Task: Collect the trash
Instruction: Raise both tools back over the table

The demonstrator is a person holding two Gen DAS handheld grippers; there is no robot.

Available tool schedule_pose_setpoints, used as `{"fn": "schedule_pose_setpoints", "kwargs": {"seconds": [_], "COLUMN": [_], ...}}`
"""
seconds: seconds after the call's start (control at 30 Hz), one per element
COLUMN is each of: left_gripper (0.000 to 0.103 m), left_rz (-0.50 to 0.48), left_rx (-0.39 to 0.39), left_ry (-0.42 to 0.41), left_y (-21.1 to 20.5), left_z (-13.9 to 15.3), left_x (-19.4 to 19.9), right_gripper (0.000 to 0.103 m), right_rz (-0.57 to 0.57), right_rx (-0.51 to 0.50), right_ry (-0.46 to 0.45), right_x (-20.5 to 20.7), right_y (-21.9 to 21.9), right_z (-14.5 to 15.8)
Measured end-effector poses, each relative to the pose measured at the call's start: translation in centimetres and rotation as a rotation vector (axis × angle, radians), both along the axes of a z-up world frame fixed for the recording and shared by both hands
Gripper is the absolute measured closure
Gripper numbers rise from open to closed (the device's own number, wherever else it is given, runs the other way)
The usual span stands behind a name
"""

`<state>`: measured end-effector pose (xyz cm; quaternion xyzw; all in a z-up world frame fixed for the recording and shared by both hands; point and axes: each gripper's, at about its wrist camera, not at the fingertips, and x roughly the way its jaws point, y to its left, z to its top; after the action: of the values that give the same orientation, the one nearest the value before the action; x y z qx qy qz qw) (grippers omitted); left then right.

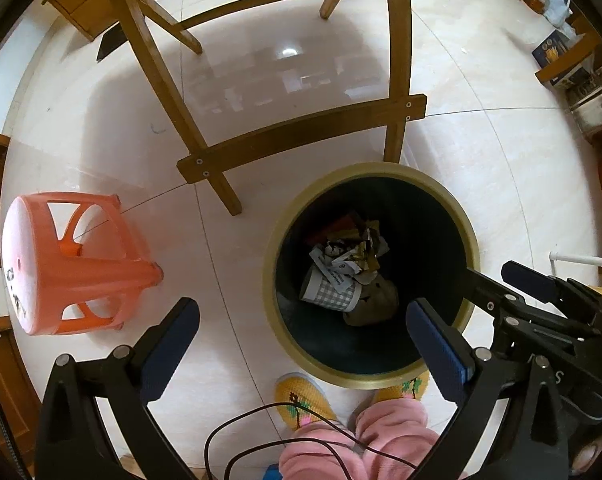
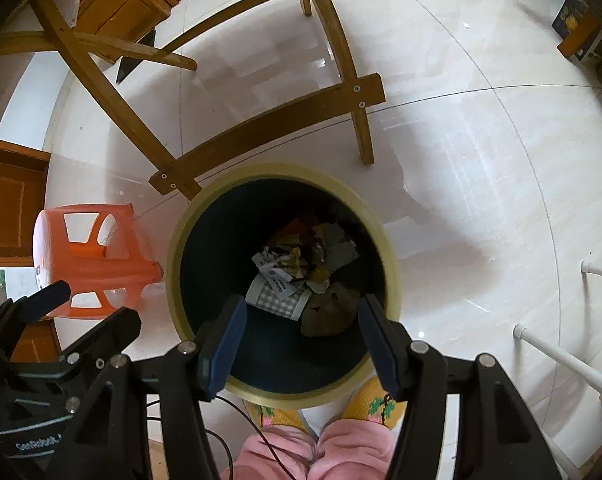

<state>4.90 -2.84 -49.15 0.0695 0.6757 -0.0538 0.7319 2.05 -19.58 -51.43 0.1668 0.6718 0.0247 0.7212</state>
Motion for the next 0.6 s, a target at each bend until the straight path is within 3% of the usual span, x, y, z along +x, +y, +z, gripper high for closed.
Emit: {"fn": "schedule_pose_setpoints", "kwargs": {"seconds": [0.17,0.3,0.6], "left_gripper": [0.001,0.001,0.001], "left_rz": [0.018,0.047,0.055], "left_rx": [-0.003,-0.03,-0.057], "left_ry": [-0.008,-0.019,-0.131], "left_y": [0.4,1.0,2.5], "left_z": [1.9,5.0,16.5], "left_x": [-0.8,-1.6,-2.5], "right_gripper": [0.044,0.034,0.034], "right_rz": [-0.003,-0.017,-0.038], "right_rx": [0.007,0.018,0.037], "right_ry": [-0.01,-0.017,-0.069], "right_x": [-0.4,-0.9,-2.0], "right_y": [0.1,-0.1,-0.1], "right_z": [1.5,3.7,13.1]}}
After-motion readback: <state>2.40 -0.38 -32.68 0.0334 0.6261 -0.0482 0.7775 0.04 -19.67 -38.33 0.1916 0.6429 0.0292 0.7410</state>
